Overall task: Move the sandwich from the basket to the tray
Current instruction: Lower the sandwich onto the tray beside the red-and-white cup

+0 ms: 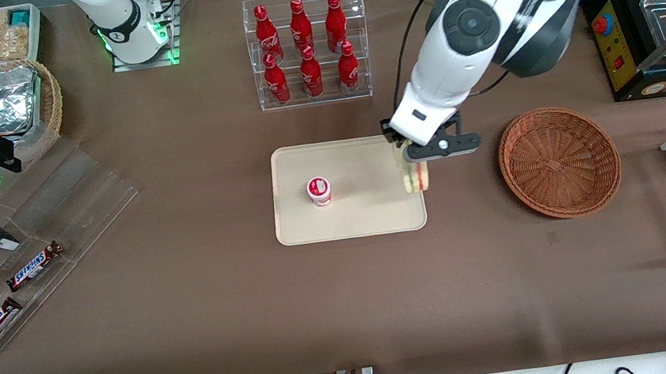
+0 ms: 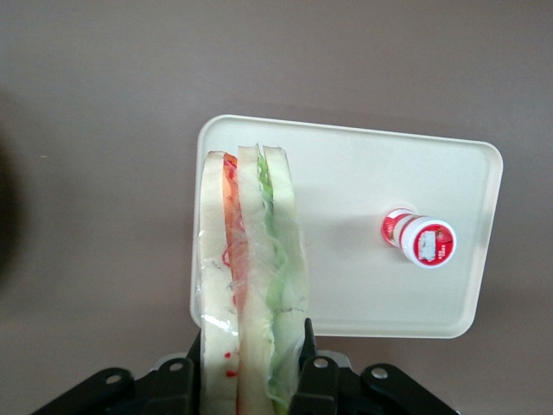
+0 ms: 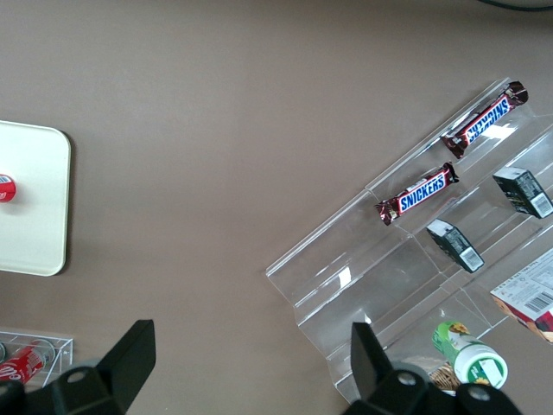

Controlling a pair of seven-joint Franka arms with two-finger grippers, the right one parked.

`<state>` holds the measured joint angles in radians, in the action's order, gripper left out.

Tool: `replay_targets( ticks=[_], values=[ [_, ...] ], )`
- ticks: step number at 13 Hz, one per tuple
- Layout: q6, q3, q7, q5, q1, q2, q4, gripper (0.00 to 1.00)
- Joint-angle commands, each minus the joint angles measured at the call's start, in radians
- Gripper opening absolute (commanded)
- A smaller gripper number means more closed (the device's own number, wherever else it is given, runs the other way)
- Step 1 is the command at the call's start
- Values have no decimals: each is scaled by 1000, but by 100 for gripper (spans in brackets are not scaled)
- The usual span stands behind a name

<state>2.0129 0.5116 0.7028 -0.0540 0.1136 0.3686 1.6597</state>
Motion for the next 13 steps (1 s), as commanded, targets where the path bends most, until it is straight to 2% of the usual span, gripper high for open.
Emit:
replay_targets(
  ticks=[1, 4, 5, 8, 13],
  values=[
    [55, 4, 59, -75, 32, 70, -20, 39],
    [191, 5, 180, -209, 49, 124, 63, 39],
    [205, 4, 208, -230, 55, 151, 66, 39],
    [237, 5, 305, -352, 78, 219, 68, 39],
    [297, 1, 327, -372, 107, 245, 64, 38]
  ],
)
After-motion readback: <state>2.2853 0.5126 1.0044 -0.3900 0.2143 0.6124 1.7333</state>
